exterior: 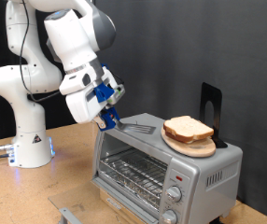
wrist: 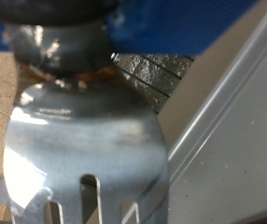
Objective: Make a piece of toast with the oven
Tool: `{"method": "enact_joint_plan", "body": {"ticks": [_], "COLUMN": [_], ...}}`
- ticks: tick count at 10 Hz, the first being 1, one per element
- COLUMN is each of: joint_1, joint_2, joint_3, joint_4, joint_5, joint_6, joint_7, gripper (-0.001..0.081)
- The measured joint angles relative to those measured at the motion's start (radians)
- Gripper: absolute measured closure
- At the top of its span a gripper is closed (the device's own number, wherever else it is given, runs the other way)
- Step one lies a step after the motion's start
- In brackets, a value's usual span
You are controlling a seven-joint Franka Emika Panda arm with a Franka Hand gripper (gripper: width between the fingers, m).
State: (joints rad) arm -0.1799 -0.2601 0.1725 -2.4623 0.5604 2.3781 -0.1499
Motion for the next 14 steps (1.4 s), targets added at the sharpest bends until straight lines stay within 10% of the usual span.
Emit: {"method": "enact_joint_plan", "body": {"ticks": [14], "joint_1": [0.004], "joint_2": [0.047], "joint_3": [0.066], "joint_4": [0.061], "joint_5": [0.022], "joint_6": [0.011], "joint_7": [-0.001], "gripper": [0.0422]}}
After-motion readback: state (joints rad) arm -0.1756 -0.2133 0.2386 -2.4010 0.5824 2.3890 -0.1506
